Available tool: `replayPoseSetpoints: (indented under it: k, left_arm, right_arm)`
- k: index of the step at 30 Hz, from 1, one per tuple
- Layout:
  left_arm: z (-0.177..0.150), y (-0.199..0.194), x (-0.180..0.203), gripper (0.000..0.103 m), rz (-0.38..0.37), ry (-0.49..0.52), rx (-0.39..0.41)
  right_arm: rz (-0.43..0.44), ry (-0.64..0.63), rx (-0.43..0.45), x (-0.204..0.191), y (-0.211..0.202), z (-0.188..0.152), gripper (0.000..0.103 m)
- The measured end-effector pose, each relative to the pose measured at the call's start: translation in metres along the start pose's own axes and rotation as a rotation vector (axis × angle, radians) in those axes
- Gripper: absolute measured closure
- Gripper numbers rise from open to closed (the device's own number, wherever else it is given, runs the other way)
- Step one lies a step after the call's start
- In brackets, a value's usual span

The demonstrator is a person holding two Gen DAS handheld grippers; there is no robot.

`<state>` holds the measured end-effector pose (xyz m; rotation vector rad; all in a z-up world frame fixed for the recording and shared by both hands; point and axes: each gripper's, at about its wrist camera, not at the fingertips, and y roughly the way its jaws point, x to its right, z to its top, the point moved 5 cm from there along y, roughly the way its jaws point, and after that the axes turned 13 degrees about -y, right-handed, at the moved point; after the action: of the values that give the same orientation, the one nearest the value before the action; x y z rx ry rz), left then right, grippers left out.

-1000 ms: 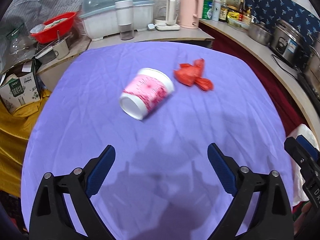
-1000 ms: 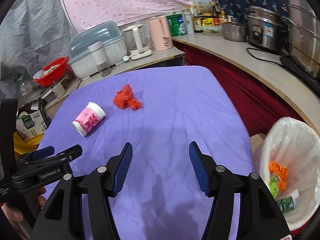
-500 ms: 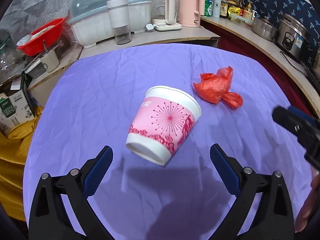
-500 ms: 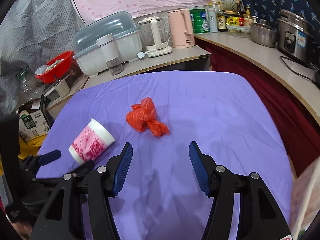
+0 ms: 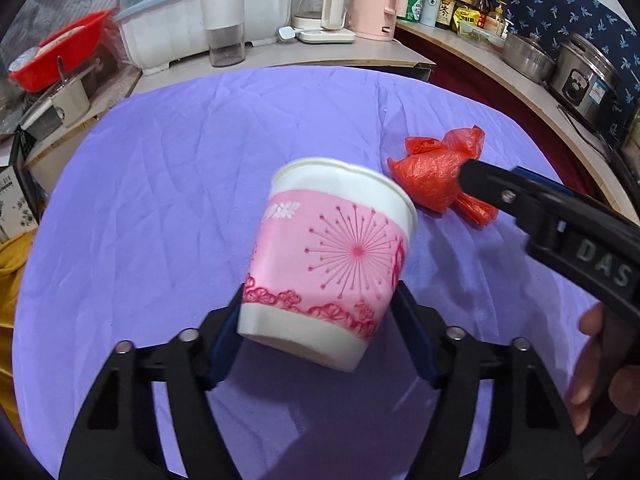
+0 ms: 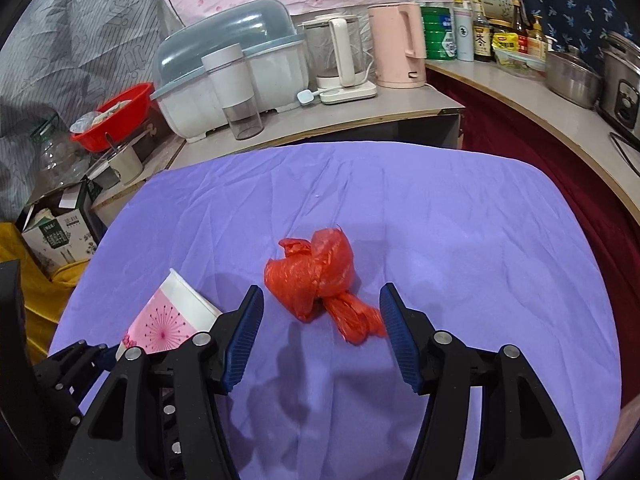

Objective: Collect trash
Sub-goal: 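Grasp the pink paper cup with the left tool while the right grasps the red bag, then carry the pink cup and red bag over the bin with both tools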

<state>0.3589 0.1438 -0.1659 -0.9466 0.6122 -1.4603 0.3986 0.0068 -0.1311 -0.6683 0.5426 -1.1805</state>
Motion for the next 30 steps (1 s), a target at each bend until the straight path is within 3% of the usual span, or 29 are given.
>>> replayPoseSetpoints:
  k: [11, 15, 19, 30]
  left_arm:
    - [0.0, 0.002, -0.002, 0.046, -0.003, -0.018, 0.006]
    - [0.001, 0.001, -0.002, 0.046, -0.004, -0.023, 0.002]
    - [-0.001, -0.002, -0.002, 0.046, -0.004, -0.028, 0.001]
    - [-0.015, -0.04, 0.017, 0.046, -0.019, -0.005, 0.029]
  right_arm:
    - [0.016, -0.023, -0.041, 0.002, 0.038, 0.009, 0.04]
    - [0.029, -0.031, -0.048, -0.001, 0.041, 0.007, 0.057]
    - [0.026, -0.028, -0.029, 0.0, 0.03, 0.003, 0.069]
    - [0.01, 0.029, 0.021, 0.012, -0.037, -0.018, 0.072]
